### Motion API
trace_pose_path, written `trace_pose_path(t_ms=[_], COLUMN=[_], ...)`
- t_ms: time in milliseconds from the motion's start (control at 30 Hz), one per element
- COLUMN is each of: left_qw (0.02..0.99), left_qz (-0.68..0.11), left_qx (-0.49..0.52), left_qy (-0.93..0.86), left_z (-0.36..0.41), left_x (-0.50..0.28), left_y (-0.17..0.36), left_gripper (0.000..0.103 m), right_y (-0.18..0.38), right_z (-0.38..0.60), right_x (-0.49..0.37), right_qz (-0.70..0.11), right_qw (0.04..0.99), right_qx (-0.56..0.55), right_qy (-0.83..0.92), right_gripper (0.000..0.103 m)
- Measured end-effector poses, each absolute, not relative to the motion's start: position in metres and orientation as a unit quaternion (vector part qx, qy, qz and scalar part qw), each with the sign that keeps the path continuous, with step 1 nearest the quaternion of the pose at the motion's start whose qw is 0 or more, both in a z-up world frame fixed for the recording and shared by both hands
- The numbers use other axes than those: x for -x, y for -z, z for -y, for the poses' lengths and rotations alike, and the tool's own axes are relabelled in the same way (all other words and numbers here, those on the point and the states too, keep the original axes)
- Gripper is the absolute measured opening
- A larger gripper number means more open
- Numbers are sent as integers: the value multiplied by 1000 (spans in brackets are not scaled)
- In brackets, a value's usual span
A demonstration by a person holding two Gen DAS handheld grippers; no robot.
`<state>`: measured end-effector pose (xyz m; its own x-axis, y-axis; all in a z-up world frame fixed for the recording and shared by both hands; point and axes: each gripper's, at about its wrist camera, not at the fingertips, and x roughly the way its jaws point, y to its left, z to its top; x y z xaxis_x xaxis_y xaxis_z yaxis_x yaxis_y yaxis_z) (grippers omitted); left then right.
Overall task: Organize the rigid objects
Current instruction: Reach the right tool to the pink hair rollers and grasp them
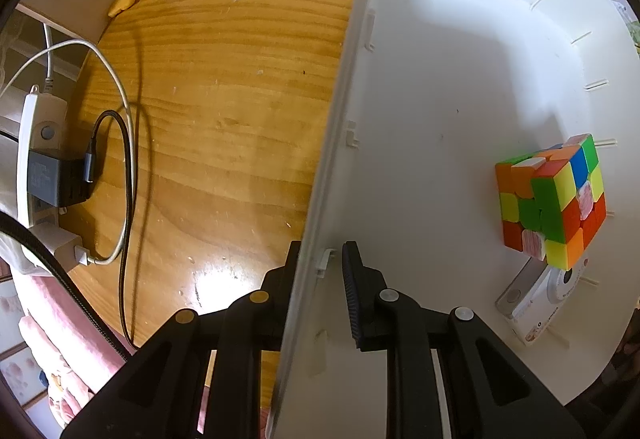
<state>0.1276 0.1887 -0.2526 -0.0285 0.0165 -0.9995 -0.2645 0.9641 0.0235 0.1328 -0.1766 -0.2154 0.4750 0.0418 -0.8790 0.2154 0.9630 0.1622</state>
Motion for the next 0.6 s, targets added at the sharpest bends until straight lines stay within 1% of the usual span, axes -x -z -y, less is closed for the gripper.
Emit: trace_pose_path(t_ms=[267, 600], left_qw=[692, 693], left_qz=[-710, -710], left_qx=[90, 92], left_qy=[-95, -90], left_z=[-195, -201], left_x=[-123, -118], left_y=[254, 257], left_gripper=[22, 22], right_y=[214, 211], right_z=[171, 173], right_x=[-131, -109], right_qz=[-528, -552], right_qw=[841, 821], right_qx=[-109, -134], right_qy=[53, 57], right_gripper=[29, 27])
